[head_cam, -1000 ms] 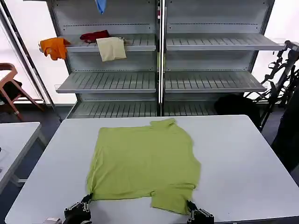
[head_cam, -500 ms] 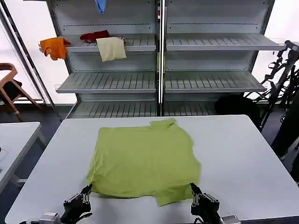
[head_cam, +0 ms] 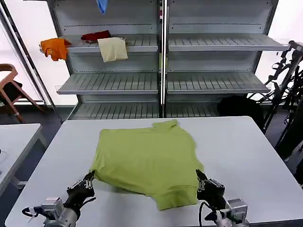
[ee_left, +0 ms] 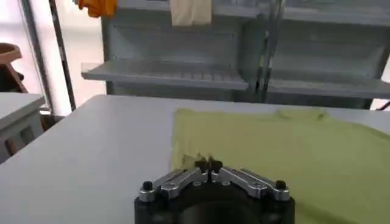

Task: Fold and organize the clothes.

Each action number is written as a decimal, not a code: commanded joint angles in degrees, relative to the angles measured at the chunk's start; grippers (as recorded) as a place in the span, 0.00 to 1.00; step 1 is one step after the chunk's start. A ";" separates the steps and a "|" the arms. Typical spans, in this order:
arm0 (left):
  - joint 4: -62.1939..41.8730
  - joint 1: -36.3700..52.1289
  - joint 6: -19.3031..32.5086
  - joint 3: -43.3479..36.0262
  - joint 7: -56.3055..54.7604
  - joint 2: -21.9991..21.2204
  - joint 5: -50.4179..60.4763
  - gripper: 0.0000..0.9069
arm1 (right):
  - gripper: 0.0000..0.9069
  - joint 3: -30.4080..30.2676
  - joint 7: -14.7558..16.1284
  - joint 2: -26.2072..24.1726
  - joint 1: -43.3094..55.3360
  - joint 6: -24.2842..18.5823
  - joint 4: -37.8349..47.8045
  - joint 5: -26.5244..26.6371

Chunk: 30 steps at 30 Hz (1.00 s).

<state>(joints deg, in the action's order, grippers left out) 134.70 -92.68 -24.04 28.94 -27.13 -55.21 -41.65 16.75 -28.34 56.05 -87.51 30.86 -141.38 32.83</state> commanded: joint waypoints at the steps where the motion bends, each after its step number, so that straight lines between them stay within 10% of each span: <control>1: 0.07 2.20 -0.95 -0.19 -0.46 -0.27 -0.49 0.01 | 0.60 -1.38 -4.32 1.22 -2.38 0.67 -0.65 2.61; 4: 0.49 0.34 -0.26 -0.22 0.27 -0.10 0.97 0.01 | 1.00 -2.74 -4.73 1.82 -7.80 -0.90 -1.09 1.83; 30: 0.07 -3.26 1.08 -0.09 1.39 0.21 3.44 0.01 | 0.91 -6.58 -5.13 3.92 -12.14 -9.14 4.63 1.25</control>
<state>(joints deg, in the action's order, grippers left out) 134.89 -95.60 -23.05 28.88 -25.82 -55.03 -38.52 11.23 -33.15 59.76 -98.64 22.85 -138.05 34.07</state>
